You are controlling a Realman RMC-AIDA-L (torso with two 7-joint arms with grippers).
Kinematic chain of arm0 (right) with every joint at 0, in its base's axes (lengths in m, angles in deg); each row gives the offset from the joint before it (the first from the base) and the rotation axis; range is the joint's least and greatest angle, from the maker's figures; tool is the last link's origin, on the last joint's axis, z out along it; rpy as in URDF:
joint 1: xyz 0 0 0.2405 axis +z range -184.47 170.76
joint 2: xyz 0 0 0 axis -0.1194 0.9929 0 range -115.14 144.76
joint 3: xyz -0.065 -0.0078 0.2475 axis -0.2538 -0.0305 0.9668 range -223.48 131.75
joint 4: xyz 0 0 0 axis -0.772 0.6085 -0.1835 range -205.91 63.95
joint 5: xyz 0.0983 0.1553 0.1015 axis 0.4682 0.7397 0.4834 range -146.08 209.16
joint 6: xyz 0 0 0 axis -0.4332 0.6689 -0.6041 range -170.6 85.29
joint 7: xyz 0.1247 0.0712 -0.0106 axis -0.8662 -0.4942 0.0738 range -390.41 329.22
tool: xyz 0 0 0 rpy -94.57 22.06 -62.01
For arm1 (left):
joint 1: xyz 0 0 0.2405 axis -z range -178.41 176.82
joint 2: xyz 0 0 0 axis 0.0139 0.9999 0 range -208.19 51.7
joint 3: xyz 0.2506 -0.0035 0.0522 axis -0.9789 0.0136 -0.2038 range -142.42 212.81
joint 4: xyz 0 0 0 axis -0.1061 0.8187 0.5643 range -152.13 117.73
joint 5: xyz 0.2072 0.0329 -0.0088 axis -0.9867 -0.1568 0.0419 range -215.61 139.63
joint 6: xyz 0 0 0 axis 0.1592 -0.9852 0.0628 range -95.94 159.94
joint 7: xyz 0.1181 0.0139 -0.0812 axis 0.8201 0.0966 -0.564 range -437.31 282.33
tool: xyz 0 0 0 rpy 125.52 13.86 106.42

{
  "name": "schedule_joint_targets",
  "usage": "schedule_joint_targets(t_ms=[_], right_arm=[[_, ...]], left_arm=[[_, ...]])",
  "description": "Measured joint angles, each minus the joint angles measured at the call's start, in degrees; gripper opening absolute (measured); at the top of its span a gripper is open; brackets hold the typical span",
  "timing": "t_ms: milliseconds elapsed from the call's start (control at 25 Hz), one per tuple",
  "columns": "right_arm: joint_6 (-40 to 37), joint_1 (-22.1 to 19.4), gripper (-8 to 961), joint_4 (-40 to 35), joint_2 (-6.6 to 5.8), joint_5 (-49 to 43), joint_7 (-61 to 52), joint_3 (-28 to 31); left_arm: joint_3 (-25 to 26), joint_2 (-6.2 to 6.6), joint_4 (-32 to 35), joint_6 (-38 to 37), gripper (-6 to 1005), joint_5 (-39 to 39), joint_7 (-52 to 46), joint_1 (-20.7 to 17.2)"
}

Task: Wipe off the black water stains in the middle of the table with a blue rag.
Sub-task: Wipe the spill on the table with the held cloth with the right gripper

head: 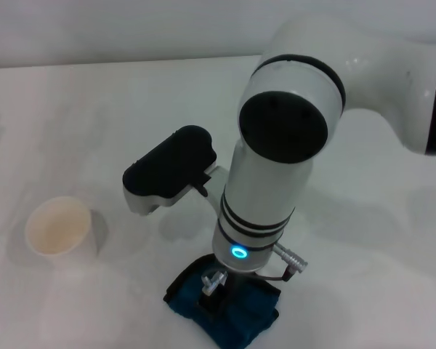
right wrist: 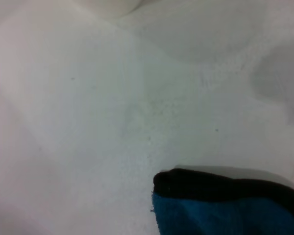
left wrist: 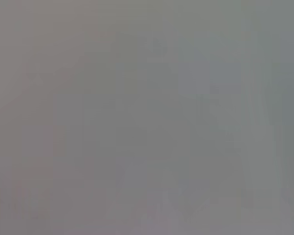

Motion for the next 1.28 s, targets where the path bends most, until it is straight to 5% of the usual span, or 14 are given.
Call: schedule_joint_targets(t_ms=[560, 880, 1280], right_arm=[[4.2, 2.7, 65, 2.7, 0.14, -3.9, -1.3, 1.6], [13.1, 1.5, 64, 5.4, 0.09, -17.0, -0.3, 10.6], [9.0, 1.8, 65, 2.6, 0.08, -9.5, 1.8, 8.7]], left_arm=[[0.1, 0.01, 0.0, 0.1, 878, 0.1, 0.0, 0.0], [0.3, 0.16, 0.0, 0.2, 879, 0.1, 0.0, 0.0], [0.3, 0.11, -0.1, 2.1, 879, 0.1, 1.4, 0.0]])
